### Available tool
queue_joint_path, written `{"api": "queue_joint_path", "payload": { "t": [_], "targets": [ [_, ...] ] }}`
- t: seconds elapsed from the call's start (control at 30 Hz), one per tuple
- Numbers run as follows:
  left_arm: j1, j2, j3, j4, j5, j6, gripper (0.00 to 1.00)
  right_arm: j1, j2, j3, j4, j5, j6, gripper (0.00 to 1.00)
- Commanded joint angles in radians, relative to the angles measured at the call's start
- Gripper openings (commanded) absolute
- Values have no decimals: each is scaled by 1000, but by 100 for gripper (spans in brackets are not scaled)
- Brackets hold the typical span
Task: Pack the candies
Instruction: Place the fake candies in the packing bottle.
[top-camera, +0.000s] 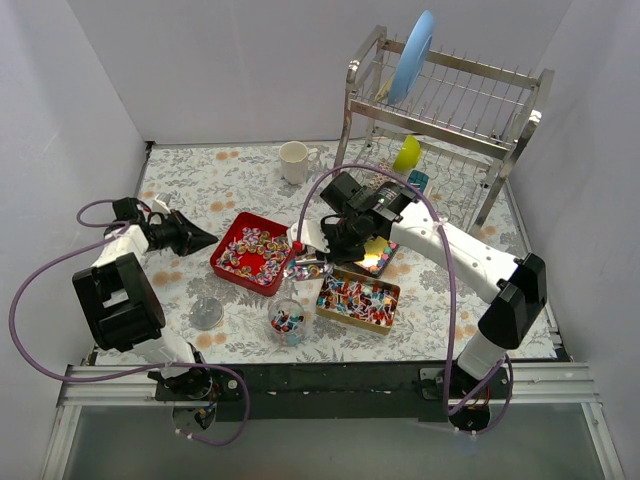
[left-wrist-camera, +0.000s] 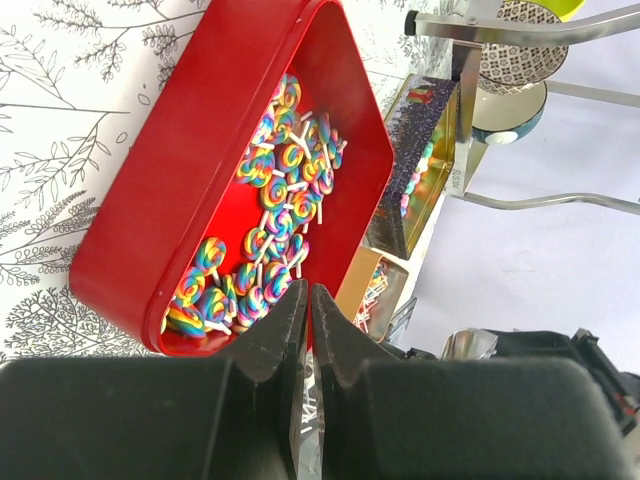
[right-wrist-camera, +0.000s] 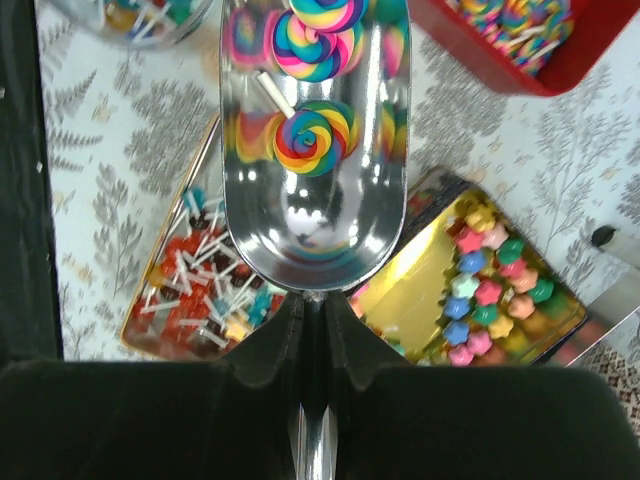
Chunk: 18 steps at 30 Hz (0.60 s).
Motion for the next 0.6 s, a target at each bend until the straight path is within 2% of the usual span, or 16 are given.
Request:
{"api": "queue_joint_path", "payload": {
  "t": [0.0, 0.23, 0.57],
  "targets": [
    [6, -47, -29, 32, 27, 2, 6, 58, -60, 45, -180, 93, -118, 1],
    [6, -103, -79, 45, 32, -11, 6, 198, -15, 78, -236, 321, -135, 1],
    [6, -166, -135, 84, 41, -50, 7, 302, 81, 152, -289, 483, -104, 1]
  ]
}}
